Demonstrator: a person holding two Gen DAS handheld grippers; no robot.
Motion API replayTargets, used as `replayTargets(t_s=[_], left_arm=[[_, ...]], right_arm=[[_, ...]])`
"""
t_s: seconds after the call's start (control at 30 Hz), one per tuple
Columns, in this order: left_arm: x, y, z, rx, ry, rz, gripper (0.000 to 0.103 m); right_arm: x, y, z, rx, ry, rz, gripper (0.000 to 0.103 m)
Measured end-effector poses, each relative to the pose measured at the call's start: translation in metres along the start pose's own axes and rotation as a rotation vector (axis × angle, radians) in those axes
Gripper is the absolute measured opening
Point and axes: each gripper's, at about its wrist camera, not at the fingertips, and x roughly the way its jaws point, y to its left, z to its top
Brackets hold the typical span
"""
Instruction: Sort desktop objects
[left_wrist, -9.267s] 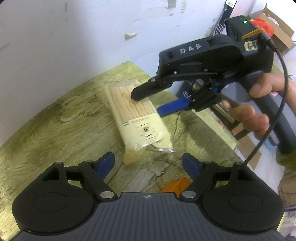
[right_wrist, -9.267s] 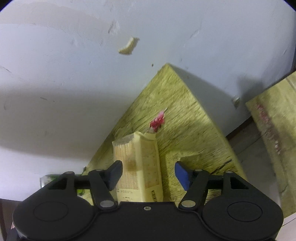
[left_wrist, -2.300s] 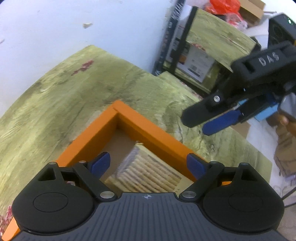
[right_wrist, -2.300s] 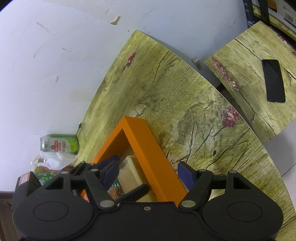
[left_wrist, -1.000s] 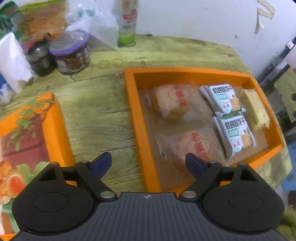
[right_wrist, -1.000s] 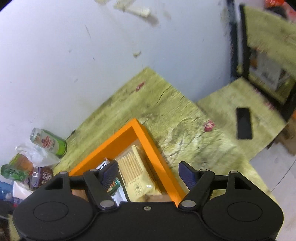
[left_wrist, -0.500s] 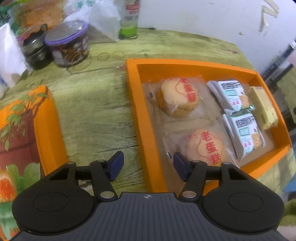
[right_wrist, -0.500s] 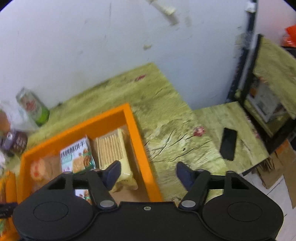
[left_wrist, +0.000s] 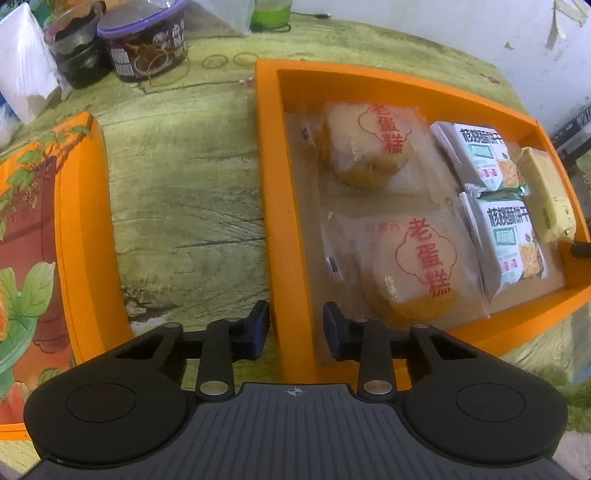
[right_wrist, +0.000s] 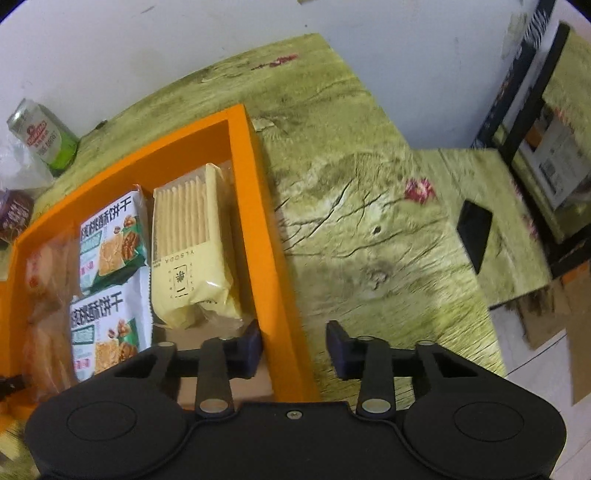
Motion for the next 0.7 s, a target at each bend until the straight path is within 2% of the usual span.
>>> replayTargets(t_s=[0.07, 0.33, 0.7], left_arm=[[0.001, -0.001, 0.001, -0.002, 0.001, 0.006, 0.028], [0.002, 0.003, 0.011, -0.022, -0.009, 0.007, 0.025], [0.006, -0.001, 0.015, 0.027, 0.005, 0.015, 0.027]], right_arm=[[0.000, 0.002, -0.003, -0.001, 0.000, 0.002, 0.021], [-0.004, 0.005, -0.010, 0.011, -0.001, -0.009, 0.021], [-0.004, 0.006, -0.011, 0.027, -0.015, -0.020, 0.021]])
